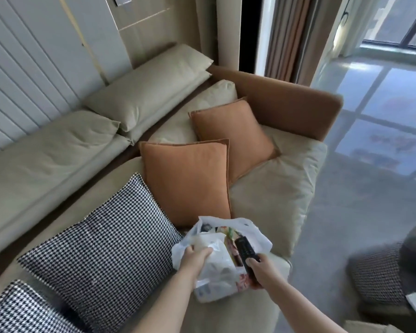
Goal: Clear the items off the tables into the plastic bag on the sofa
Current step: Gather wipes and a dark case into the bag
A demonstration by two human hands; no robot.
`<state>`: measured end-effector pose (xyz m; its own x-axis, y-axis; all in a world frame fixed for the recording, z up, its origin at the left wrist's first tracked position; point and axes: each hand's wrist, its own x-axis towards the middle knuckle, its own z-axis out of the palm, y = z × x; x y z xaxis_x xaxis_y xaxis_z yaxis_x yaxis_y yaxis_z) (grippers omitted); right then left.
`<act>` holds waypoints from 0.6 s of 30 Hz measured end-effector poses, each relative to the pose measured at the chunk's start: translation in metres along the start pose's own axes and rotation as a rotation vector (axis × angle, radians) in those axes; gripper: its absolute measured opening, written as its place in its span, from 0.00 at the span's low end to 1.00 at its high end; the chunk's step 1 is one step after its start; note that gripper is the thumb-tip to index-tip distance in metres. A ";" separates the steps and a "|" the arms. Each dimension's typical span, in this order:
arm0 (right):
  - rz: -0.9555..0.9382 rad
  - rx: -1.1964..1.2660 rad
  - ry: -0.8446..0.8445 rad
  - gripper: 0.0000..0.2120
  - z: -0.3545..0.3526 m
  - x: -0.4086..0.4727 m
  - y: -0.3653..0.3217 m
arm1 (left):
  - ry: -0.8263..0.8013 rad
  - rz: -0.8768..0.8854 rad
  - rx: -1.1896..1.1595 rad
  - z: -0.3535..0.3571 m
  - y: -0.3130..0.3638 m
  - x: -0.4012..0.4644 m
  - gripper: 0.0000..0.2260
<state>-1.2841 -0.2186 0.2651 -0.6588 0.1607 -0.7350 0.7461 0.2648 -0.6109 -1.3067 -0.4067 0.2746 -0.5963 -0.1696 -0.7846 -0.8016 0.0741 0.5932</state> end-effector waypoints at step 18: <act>0.040 -0.006 -0.128 0.09 0.023 0.151 0.012 | 0.125 -0.152 0.122 0.061 -0.014 0.164 0.37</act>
<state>-1.3722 -0.2129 0.1405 -0.6103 0.0489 -0.7906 0.7709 0.2665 -0.5786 -1.3954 -0.3752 0.1269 -0.4648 -0.3081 -0.8301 -0.8854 0.1556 0.4380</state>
